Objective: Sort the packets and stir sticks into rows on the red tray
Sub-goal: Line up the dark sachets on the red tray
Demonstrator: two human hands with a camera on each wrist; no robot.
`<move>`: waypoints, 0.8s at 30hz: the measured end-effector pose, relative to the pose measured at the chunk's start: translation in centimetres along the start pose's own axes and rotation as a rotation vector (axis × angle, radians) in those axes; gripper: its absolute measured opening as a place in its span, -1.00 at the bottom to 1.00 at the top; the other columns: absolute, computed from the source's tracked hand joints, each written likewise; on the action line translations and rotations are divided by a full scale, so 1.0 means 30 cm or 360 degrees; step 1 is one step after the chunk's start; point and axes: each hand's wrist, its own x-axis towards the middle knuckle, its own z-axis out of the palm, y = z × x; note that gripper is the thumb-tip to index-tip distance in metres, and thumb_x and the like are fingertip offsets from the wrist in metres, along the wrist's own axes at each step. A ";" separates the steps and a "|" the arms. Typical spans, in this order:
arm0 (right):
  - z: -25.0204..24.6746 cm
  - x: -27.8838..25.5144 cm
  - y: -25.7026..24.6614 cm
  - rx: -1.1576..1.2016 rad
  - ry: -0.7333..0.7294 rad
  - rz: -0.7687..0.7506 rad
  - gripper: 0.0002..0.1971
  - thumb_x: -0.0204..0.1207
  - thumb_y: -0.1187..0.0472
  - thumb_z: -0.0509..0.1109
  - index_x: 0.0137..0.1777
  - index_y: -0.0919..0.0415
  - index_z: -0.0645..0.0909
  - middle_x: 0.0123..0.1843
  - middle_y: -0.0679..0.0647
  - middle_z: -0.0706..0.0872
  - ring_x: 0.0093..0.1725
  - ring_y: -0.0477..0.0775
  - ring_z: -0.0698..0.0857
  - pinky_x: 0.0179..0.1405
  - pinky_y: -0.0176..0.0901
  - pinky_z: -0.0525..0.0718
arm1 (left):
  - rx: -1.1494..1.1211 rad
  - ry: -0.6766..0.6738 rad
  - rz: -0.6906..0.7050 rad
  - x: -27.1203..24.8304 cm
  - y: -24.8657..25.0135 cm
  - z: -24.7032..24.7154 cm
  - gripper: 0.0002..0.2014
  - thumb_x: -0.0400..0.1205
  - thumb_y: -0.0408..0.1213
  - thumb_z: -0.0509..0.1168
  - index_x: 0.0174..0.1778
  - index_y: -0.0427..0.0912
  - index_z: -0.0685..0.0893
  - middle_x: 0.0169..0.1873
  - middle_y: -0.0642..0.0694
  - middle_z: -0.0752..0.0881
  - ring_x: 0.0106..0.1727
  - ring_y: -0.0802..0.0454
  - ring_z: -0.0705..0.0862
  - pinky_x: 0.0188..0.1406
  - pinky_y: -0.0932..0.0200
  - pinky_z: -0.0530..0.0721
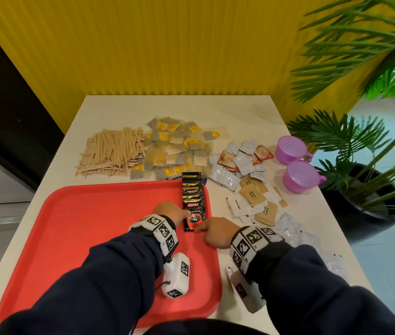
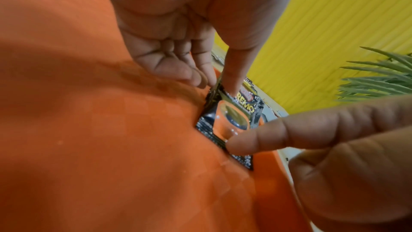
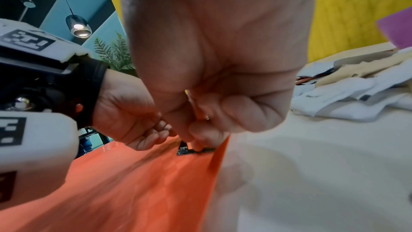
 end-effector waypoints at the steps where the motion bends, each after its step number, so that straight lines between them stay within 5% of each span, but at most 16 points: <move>1: -0.002 0.004 0.005 0.0007 0.0008 0.0007 -0.54 0.56 0.36 0.14 0.43 0.07 0.52 0.49 0.11 0.49 0.43 0.12 0.47 0.41 -0.17 0.40 | 0.0003 0.0008 0.0011 0.000 0.005 -0.002 -0.65 0.54 -0.21 0.41 -0.51 -0.18 0.45 -0.25 -0.23 0.63 -0.18 -0.11 0.58 -0.05 0.01 0.59; 7: -0.005 0.019 0.010 0.0098 -0.0005 0.0029 -0.55 0.57 0.35 0.15 0.42 0.05 0.53 0.52 0.07 0.46 0.47 0.09 0.44 0.41 -0.23 0.36 | -0.0031 -0.0040 0.0008 0.010 0.016 -0.013 -0.65 0.55 -0.14 0.39 -0.49 -0.10 0.43 -0.35 -0.13 0.58 -0.21 -0.09 0.53 -0.17 0.17 0.48; 10: -0.009 0.014 0.002 0.0148 -0.0007 0.0007 -0.56 0.56 0.36 0.17 0.41 0.07 0.55 0.50 0.04 0.49 0.46 0.06 0.44 0.37 -0.27 0.36 | -0.0138 -0.0034 0.0028 0.016 0.017 -0.008 -0.62 0.49 -0.21 0.45 -0.54 -0.13 0.41 -0.52 -0.09 0.49 -0.30 -0.10 0.49 -0.25 0.11 0.46; 16: -0.009 0.006 -0.008 0.0102 -0.0104 -0.0040 -0.56 0.55 0.36 0.20 0.40 0.05 0.56 0.48 0.00 0.52 0.44 0.04 0.46 0.37 -0.27 0.36 | -0.0141 -0.0030 0.0021 0.026 0.018 -0.011 -0.66 0.48 -0.30 0.46 -0.51 -0.13 0.44 -0.52 -0.06 0.51 -0.36 -0.08 0.49 -0.26 0.11 0.48; 24: -0.018 -0.005 -0.010 -0.0060 -0.0086 -0.0008 -0.48 0.55 0.33 0.18 0.50 0.00 0.43 0.55 0.11 0.41 0.49 0.11 0.41 0.40 -0.21 0.36 | -0.0101 0.0044 0.0060 0.039 0.029 -0.002 -0.72 0.50 -0.29 0.43 -0.45 -0.07 0.48 -0.06 -0.25 0.75 -0.02 -0.19 0.70 0.00 0.09 0.61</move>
